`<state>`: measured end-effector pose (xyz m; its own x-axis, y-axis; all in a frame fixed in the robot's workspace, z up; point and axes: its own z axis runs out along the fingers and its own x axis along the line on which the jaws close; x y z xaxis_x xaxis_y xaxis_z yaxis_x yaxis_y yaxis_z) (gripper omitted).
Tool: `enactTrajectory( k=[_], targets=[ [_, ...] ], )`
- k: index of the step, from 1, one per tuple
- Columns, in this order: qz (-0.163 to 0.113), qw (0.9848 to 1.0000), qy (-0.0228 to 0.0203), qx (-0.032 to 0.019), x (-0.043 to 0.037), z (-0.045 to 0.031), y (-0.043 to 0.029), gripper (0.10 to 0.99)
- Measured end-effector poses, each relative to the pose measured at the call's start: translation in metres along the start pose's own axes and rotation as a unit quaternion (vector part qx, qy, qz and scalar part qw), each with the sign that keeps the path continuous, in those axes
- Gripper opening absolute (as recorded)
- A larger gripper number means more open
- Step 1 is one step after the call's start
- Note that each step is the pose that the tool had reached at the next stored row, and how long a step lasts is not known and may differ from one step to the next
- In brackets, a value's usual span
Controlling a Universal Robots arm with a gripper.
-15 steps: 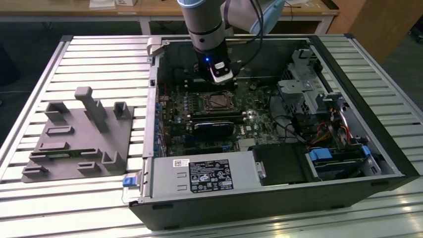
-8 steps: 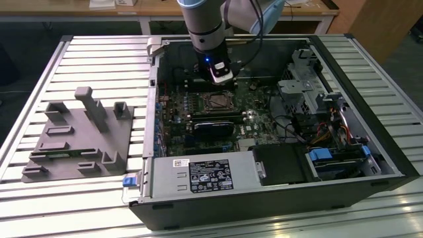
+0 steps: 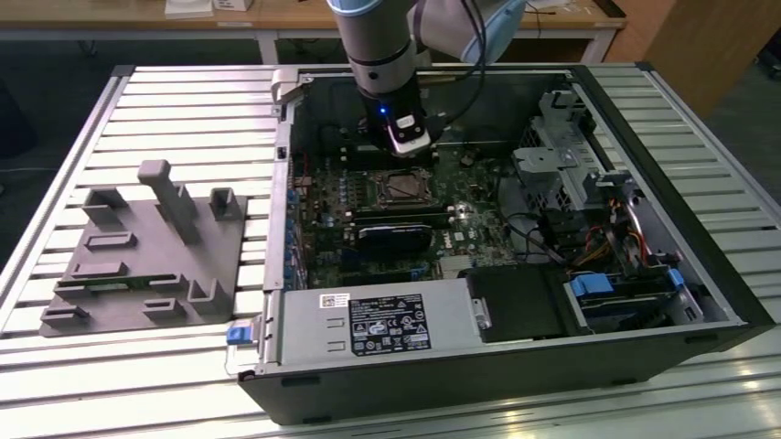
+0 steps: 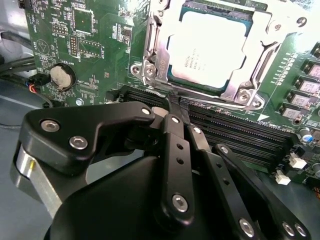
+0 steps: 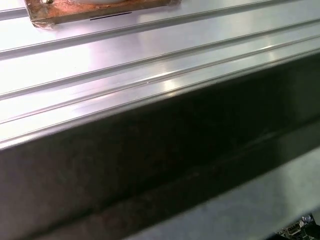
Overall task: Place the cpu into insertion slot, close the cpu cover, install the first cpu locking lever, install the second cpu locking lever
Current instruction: 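Install the first cpu locking lever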
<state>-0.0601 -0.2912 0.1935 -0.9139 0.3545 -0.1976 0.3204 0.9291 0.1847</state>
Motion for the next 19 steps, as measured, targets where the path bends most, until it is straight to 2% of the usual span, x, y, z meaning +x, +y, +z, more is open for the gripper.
enactTrajectory(
  k=[14, 19],
  targets=[
    [0.002, 1.0000, -0.0007, 0.0015, 0.0000, 0.0022, -0.0017, 0.106],
    [0.003, 1.0000, 0.0005, -0.0020, 0.0001, 0.0028, -0.0018, 0.106]
  ],
)
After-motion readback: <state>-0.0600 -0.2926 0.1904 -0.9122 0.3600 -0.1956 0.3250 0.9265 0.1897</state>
